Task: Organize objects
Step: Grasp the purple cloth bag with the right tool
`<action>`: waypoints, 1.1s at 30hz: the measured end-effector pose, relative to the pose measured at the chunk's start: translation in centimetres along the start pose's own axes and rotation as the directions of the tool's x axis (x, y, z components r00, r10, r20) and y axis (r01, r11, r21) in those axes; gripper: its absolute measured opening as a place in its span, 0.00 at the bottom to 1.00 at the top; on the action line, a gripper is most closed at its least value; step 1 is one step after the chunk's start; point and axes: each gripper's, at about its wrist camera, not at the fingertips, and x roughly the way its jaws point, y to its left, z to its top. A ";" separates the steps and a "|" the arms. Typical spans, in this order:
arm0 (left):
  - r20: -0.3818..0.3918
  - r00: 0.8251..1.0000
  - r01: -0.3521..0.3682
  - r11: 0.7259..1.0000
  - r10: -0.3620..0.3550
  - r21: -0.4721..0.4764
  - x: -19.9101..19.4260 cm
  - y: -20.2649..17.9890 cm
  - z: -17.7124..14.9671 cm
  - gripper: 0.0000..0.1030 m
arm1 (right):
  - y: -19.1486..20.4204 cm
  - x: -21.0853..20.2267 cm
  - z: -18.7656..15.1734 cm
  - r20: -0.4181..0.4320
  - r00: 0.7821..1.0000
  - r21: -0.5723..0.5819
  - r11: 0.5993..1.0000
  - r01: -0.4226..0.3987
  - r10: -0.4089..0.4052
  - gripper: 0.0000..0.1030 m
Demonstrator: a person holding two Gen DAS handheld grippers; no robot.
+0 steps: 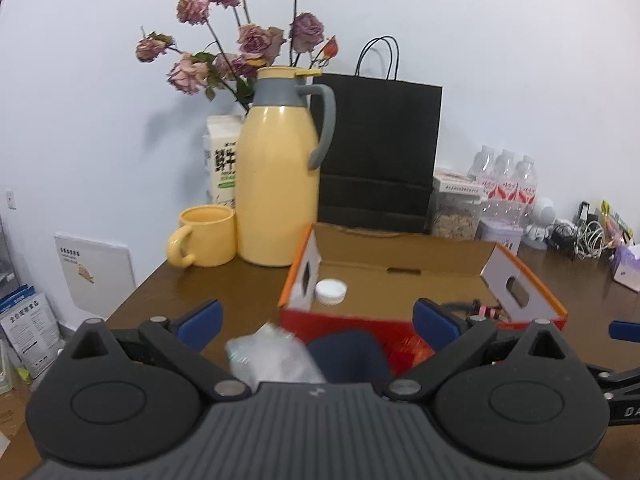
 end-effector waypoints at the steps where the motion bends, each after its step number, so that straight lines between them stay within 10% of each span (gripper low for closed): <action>1: -0.004 1.000 0.001 1.000 -0.001 0.003 -0.3 0.3 -0.3 1.00 | -0.1 -0.3 -0.5 -0.007 1.000 0.002 1.000 0.001 -0.001 1.00; 16: -0.059 0.998 -0.011 1.000 0.012 0.018 -3.9 2.4 -4.4 1.00 | -1.6 -2.7 -4.0 -0.057 0.998 0.064 0.998 -0.014 0.018 1.00; 33: -0.042 0.999 -0.032 0.999 0.032 -0.016 -5.2 3.0 -4.5 1.00 | -5.7 4.2 -4.2 -0.139 0.985 0.286 0.956 -0.063 0.106 1.00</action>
